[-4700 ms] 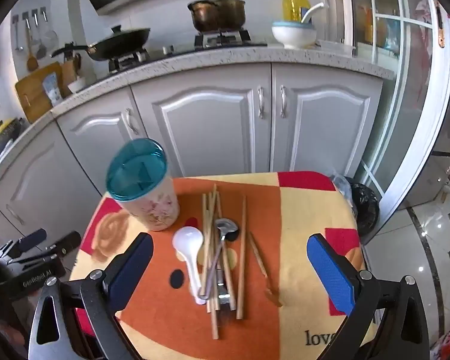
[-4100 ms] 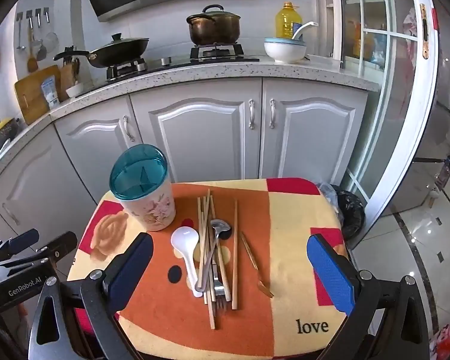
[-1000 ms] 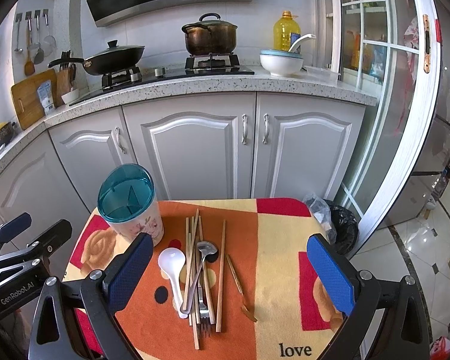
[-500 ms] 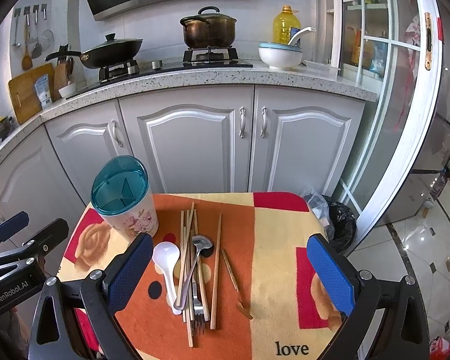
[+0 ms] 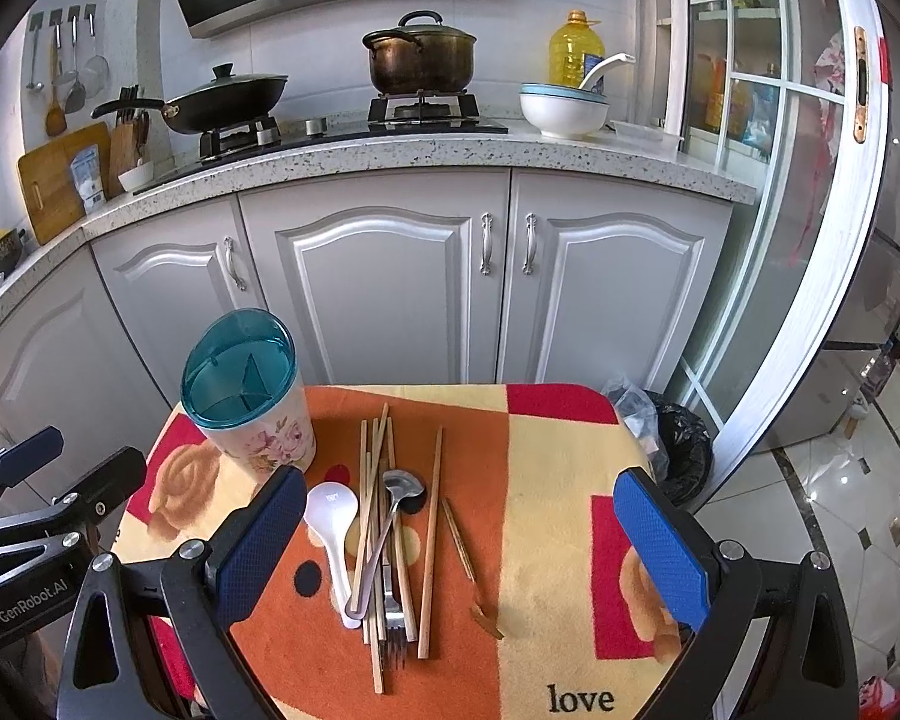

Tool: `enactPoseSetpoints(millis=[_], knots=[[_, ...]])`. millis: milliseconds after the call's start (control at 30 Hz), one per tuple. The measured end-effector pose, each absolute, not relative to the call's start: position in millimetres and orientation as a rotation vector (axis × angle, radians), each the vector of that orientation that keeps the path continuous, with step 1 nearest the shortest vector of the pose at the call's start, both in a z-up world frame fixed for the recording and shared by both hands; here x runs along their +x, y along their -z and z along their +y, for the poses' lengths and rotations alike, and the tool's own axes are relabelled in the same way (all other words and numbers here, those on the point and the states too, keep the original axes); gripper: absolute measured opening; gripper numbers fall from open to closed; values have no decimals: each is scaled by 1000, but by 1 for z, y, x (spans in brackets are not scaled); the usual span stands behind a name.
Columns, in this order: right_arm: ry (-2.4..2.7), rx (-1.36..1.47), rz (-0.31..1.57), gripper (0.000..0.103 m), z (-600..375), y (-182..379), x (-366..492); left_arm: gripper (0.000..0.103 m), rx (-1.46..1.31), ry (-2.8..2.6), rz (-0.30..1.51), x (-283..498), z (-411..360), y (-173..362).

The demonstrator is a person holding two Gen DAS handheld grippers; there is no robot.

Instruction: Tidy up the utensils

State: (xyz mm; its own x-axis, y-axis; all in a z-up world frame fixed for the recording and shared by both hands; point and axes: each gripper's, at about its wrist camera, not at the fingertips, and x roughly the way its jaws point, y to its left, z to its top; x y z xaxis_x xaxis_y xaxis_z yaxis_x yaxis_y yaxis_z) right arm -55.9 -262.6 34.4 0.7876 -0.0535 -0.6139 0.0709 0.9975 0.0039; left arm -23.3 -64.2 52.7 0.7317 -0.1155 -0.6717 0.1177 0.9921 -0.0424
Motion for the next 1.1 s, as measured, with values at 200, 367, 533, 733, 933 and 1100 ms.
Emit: enactPoseSetpoints(millis=[200, 367, 533, 733, 933, 1100], knots=[[63, 26, 669, 103, -264, -34, -54, 94, 2, 132, 755, -21, -65, -49], [60, 18, 673, 103, -264, -34, -52, 94, 2, 134, 757, -20, -66, -49], [63, 19, 676, 103, -264, -33, -51, 94, 4, 132, 769, -17, -64, -45], [42, 26, 698, 103, -272, -22, -45, 94, -48, 140, 840, -4, -50, -28], [1, -7, 753, 103, -281, 8, -30, 81, -37, 170, 905, 5, -51, 1], [-29, -12, 823, 88, -285, 42, -12, 63, -11, 213, 995, 18, -65, 35]])
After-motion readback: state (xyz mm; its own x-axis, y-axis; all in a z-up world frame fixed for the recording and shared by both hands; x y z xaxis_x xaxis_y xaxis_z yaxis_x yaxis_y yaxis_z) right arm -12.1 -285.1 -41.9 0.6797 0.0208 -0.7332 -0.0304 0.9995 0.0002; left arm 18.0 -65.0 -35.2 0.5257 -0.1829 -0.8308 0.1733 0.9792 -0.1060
